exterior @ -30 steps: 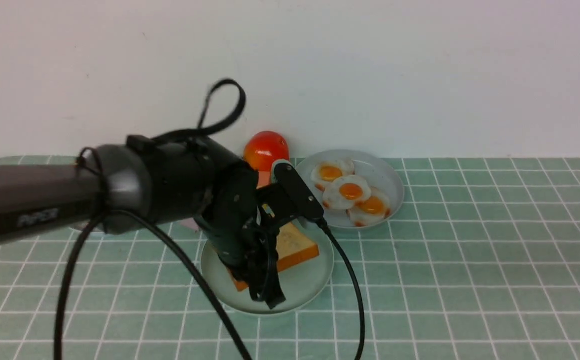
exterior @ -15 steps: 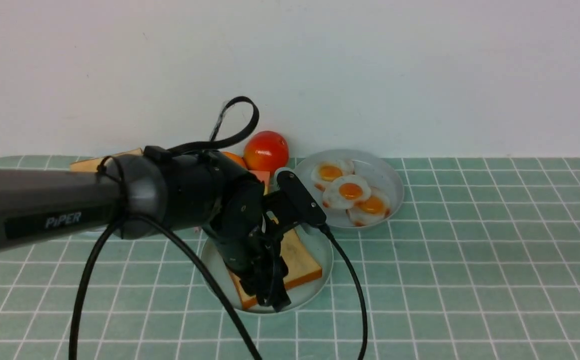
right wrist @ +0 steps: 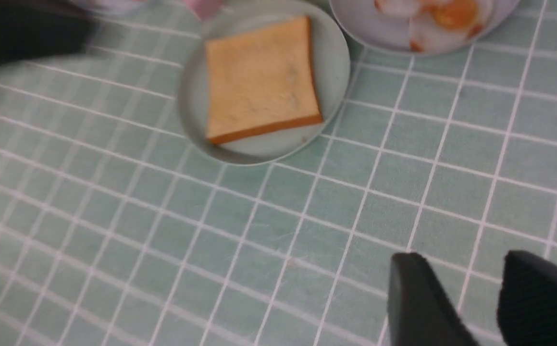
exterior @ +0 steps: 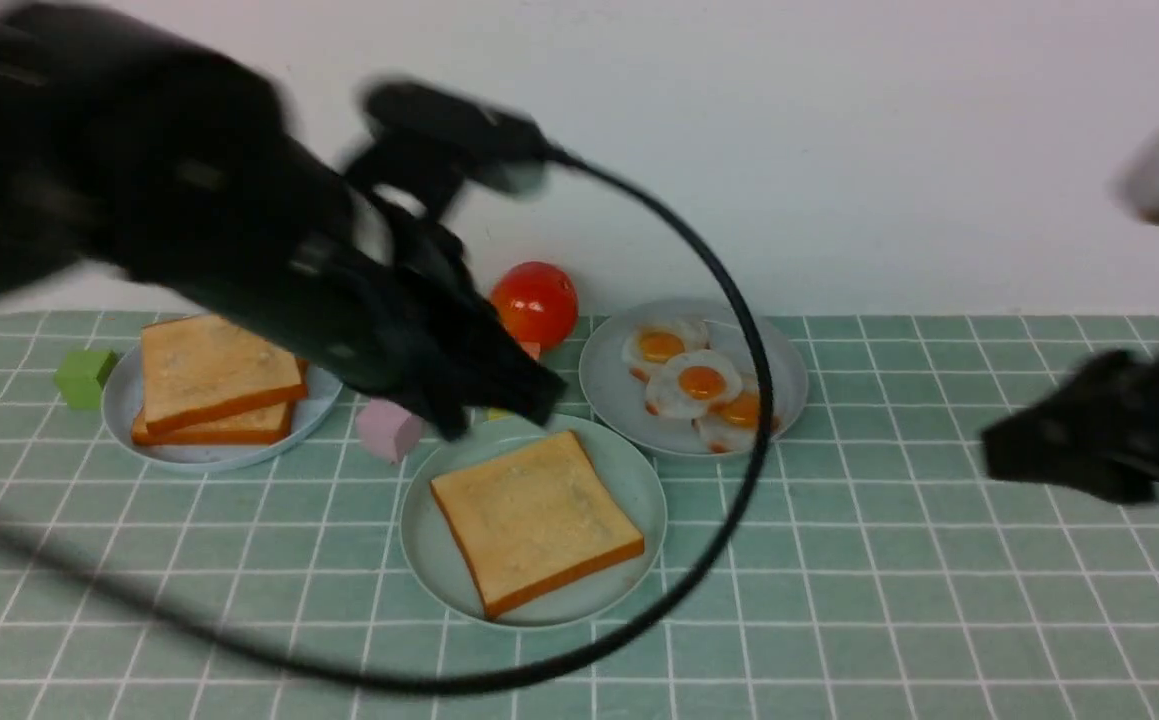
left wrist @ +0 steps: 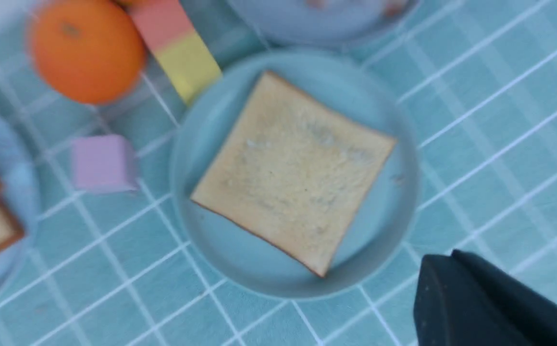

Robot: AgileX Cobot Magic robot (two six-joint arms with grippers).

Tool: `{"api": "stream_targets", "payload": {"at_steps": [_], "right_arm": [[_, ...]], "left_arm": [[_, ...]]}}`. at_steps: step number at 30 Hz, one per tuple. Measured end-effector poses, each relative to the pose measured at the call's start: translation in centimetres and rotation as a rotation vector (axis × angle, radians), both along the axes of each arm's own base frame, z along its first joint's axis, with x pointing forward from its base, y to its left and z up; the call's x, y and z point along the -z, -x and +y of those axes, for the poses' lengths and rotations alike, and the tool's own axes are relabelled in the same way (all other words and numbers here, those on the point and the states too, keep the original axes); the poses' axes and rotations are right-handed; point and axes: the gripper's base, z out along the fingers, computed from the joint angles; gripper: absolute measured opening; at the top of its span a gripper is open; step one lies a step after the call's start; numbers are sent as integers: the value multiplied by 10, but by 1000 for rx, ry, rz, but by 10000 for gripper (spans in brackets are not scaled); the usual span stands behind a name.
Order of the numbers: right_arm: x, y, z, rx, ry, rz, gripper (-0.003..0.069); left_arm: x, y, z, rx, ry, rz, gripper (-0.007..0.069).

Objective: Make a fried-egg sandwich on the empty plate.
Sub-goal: Use the right arm to grab a fried egg

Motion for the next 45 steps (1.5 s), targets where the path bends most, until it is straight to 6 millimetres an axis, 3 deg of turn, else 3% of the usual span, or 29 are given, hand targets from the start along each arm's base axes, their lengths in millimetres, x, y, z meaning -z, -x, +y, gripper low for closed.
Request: {"api": "stream_targets", "payload": {"at_steps": [2, 4, 5, 8, 10, 13, 16, 17, 18, 22, 30, 38, 45], "right_arm": [[19, -39, 10, -15, 24, 64, 251], [36, -68, 18, -30, 35, 95, 250], [37, -70, 19, -37, 38, 95, 249], [62, -115, 32, -66, 44, 121, 249], [69, -128, 36, -70, 45, 130, 249], [87, -166, 45, -72, 49, 136, 249], [96, -195, 52, -75, 59, 116, 259], [94, -196, 52, -75, 57, 107, 260], [101, -211, 55, -79, 57, 109, 274], [111, -245, 56, -73, 42, 114, 328], [141, -297, 41, -45, -28, 137, 403], [177, -317, 45, -42, -83, 166, 406], [187, -321, 45, -19, -92, 153, 407]], "left_arm": [[-21, 31, 21, -5, 66, -70, -13], [-24, 56, 38, -6, 112, -109, -13], [-24, 58, 39, -6, 113, -110, -13], [-9, 98, 65, -21, 188, -144, -13], [-5, 112, 75, -31, 229, -168, -13], [19, 139, 94, -52, 309, -222, -13], [32, 153, 104, -65, 379, -276, -13], [32, 154, 105, -66, 386, -282, -13], [37, 157, 107, -71, 403, -288, -13], [38, 160, 109, -73, 422, -304, -13], [38, 161, 110, -75, 424, -301, -13], [38, 161, 110, -75, 424, -299, -13], [38, 161, 109, -79, 445, -281, -13]]}}
